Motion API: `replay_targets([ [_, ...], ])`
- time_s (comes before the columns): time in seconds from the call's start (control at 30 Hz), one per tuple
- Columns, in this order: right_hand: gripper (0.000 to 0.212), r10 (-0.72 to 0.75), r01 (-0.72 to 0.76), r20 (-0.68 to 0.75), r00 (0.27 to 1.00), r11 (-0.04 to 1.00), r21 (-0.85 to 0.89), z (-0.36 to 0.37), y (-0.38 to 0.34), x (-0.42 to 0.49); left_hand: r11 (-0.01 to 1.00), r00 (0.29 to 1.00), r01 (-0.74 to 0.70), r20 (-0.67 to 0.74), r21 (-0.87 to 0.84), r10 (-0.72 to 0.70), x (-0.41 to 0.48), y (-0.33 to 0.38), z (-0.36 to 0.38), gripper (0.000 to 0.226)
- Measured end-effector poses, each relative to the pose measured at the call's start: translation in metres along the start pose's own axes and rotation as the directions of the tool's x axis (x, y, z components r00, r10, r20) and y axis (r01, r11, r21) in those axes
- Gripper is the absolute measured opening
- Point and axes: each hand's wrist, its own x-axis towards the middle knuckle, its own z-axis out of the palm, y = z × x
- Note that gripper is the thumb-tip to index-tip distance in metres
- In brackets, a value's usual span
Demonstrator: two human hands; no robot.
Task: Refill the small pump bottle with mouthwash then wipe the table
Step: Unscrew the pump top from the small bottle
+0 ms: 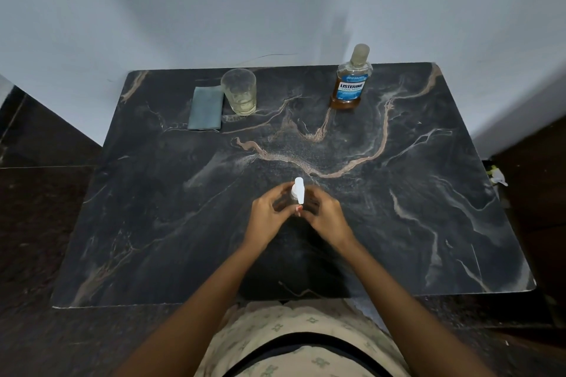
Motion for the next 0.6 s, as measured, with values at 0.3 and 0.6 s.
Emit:
replay_targets([
  [0.3, 0.042, -0.184, 0.18, -0.01, 0.983, 0.974, -0.138, -0.021, -0.029, -0.004, 0.999, 0.999, -0.03, -0.009, 0.028, 0.031, -0.003, 0.003, -0.001, 0.048],
  [0.6, 0.027, -0.121, 0.105, -0.181, 0.976, 0.99, -0.097, 0.0, -0.035, 0.002, 0.994, 0.997, -0.079, 0.018, 0.074, 0.077, -0.005, 0.001, -0.001, 0.045],
])
